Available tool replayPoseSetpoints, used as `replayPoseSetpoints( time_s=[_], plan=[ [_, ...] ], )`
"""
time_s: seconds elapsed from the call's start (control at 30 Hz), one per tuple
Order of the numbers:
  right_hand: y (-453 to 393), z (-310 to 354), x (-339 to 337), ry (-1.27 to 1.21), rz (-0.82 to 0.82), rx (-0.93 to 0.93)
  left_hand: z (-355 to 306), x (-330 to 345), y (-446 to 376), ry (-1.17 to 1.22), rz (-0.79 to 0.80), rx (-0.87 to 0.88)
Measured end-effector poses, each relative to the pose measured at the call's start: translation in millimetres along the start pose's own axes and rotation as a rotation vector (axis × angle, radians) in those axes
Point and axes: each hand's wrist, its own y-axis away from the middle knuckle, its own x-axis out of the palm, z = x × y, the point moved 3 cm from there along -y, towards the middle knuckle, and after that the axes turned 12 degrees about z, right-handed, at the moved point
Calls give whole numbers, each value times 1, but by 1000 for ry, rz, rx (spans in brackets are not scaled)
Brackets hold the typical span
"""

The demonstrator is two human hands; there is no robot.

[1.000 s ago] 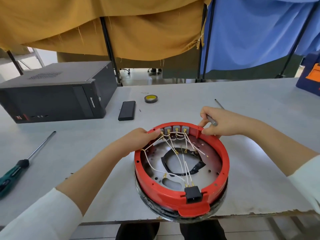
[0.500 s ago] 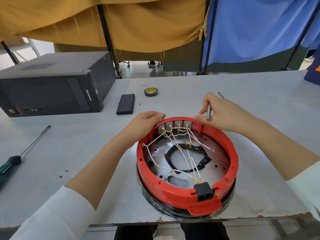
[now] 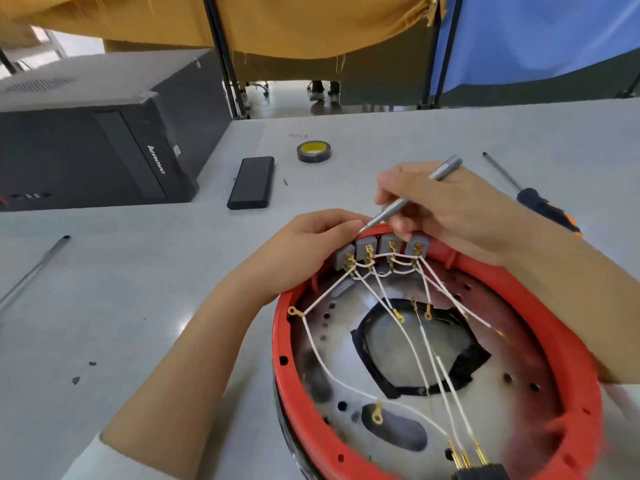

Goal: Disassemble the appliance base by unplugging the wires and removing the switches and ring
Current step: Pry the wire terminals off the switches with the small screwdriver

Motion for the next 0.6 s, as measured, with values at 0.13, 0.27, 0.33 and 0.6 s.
replayPoseSetpoints(
  time_s=[0.13, 0.27, 0.33, 0.6],
  plan=[
    [3, 0, 3, 103, 39, 10, -3, 0, 1, -38, -19, 10],
    [8, 1, 0, 79, -16, -1, -3, 0, 1, -44, 1, 10],
    [8, 0, 2, 136, -14, 12, -3, -1, 1, -55, -7, 22],
    [10, 2, 2, 271, -5, -1, -3, -1, 2, -46, -9, 19]
  ],
)
